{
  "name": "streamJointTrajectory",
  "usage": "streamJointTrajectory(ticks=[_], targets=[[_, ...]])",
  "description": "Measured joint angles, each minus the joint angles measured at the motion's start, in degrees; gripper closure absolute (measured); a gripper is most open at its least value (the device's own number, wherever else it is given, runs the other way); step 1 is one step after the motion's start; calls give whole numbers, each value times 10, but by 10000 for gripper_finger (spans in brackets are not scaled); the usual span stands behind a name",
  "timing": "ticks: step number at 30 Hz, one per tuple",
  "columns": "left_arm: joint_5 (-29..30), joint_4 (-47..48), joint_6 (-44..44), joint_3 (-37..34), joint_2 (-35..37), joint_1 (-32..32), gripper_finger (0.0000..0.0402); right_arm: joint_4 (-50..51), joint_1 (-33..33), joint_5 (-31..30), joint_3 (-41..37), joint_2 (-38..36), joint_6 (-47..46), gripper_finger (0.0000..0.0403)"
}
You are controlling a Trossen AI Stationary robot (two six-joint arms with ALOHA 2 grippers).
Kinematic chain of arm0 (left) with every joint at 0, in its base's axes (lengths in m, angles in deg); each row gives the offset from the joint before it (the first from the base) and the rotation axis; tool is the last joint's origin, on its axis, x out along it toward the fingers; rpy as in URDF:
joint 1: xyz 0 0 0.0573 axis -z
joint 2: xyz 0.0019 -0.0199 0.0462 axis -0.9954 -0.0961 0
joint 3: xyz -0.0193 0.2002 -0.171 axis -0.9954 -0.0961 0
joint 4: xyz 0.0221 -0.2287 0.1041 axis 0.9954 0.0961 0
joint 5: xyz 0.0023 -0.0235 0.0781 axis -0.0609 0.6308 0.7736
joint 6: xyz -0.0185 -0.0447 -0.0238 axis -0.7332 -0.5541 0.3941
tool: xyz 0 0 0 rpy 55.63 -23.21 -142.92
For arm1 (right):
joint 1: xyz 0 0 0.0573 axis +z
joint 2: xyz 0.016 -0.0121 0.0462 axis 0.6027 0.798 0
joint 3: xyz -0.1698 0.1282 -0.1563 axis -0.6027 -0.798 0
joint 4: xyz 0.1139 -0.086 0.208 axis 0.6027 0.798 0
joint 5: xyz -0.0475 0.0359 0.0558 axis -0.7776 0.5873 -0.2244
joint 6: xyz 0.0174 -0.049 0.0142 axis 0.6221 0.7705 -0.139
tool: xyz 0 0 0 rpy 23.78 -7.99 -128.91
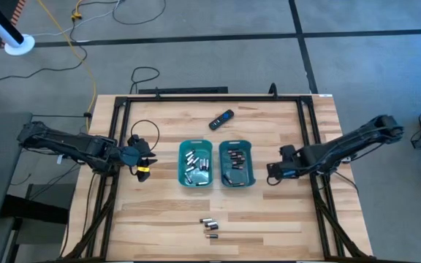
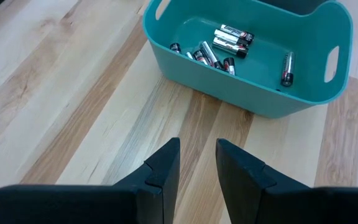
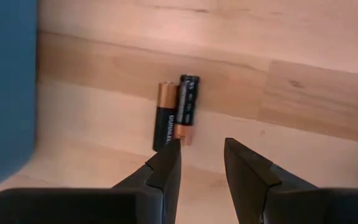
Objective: Sort batteries
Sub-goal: Put the copper and black battery into the blue bin
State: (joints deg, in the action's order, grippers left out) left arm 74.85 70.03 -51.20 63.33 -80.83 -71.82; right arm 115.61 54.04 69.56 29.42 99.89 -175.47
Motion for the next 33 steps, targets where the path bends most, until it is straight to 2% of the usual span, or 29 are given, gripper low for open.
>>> streamJointTrajectory(ticks=[14, 33], targets=[[0, 0, 0, 0, 0, 0, 302, -106, -26, 2, -36, 60, 50, 266], [0, 0, 1, 0, 0, 0, 302, -89, -47, 2, -42, 61, 65, 266]])
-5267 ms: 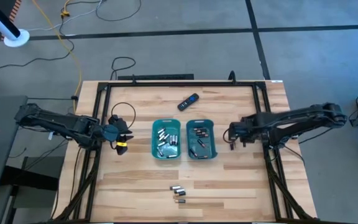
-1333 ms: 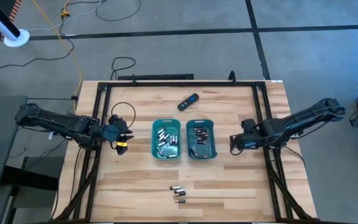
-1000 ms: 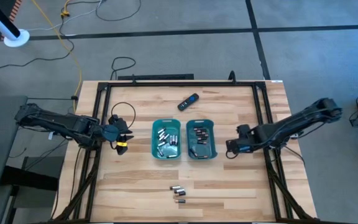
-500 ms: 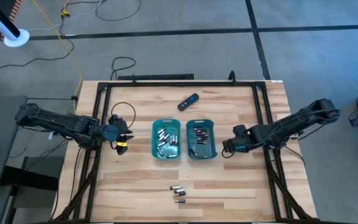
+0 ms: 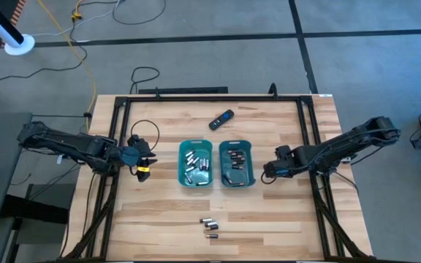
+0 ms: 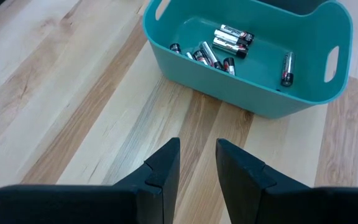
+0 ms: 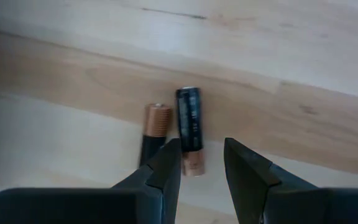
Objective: Sort batteries
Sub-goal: Put the copper and black battery into the blue bin
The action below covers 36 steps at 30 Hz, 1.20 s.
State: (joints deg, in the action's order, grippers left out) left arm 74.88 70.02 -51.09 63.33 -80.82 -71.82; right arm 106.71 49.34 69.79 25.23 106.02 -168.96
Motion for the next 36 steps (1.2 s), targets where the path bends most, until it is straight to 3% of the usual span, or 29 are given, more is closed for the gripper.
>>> streamJointTrajectory(ticks=[11, 17, 26, 31, 36], targets=[[0, 0, 0, 0, 0, 0, 302, 36, -10, -1, -1, 0, 20, 266], [0, 0, 1, 0, 0, 0, 302, 46, -38, -3, -1, 31, 80, 276], [0, 0, 0, 0, 0, 0, 302, 6, -67, 3, 6, 111, 137, 345], [0, 0, 0, 0, 0, 0, 302, 62, -66, 17, 23, 76, 132, 392], [0, 0, 0, 0, 0, 0, 302, 143, -69, 19, 57, 0, 127, 396]])
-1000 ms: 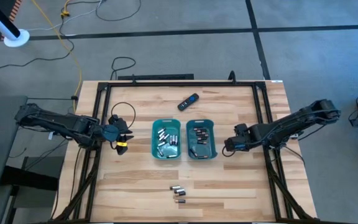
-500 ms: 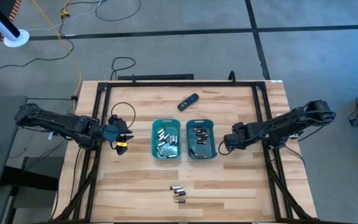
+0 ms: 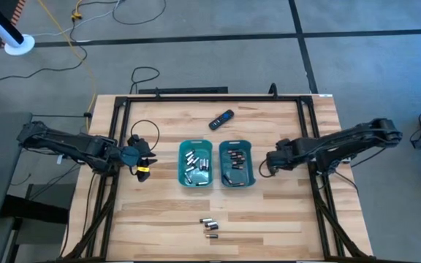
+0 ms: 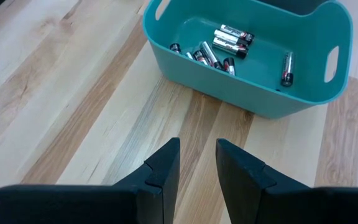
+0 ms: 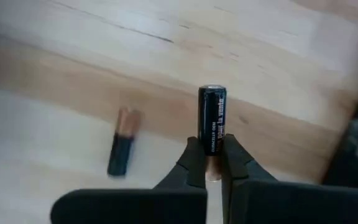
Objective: Sort batteries
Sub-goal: Put the copper and black battery into the blue bin
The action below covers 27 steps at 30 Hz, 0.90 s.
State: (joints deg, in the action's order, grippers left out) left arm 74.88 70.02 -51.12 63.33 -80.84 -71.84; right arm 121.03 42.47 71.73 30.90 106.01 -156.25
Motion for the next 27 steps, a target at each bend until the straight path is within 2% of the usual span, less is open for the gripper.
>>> streamJointTrajectory(ticks=[3, 7, 12, 17, 23, 27], targets=[[0, 0, 0, 0, 0, 0, 302, 36, 1, -6, 29, -33, -3, 396], [0, 0, -1, 0, 0, 0, 302, 29, 1, -48, 90, -50, 18, 396], [10, 0, -1, 0, 0, 0, 302, -25, -1, -92, 171, -29, 119, 396], [12, 0, 4, 0, 0, 0, 302, -118, -5, -88, 236, 37, 275, 396], [13, 0, 5, 0, 0, 0, 302, -131, -28, -1, 297, 163, 374, 396], [14, 0, 5, 0, 0, 0, 302, -141, -33, 32, 320, 238, 423, 396]])
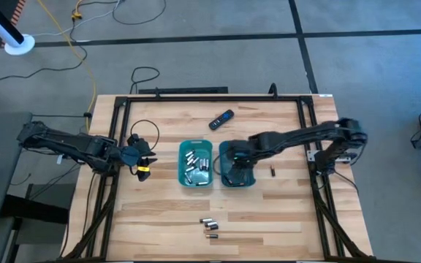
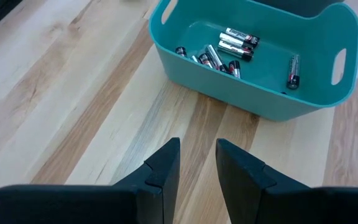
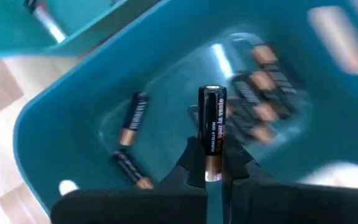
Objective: Sort batteries
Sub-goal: Put the copper and black battery into the blue bin
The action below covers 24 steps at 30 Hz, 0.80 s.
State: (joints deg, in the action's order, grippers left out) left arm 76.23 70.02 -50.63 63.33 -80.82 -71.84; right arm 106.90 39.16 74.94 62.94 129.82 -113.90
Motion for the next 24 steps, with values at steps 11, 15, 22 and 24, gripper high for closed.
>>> streamJointTrajectory(ticks=[11, 15, 22, 24], targets=[[0, 0, -1, 0, 0, 0, 302, -33, 0, 56, 12, 111, 37, 396], [0, 0, -1, 0, 0, 0, 302, -28, 0, 58, 13, 129, 36, 389], [0, 0, -1, 0, 0, 0, 302, -29, 1, 58, 13, 134, 31, 338], [0, 0, -2, 0, 0, 0, 302, -27, 1, 58, 13, 131, 30, 325]])
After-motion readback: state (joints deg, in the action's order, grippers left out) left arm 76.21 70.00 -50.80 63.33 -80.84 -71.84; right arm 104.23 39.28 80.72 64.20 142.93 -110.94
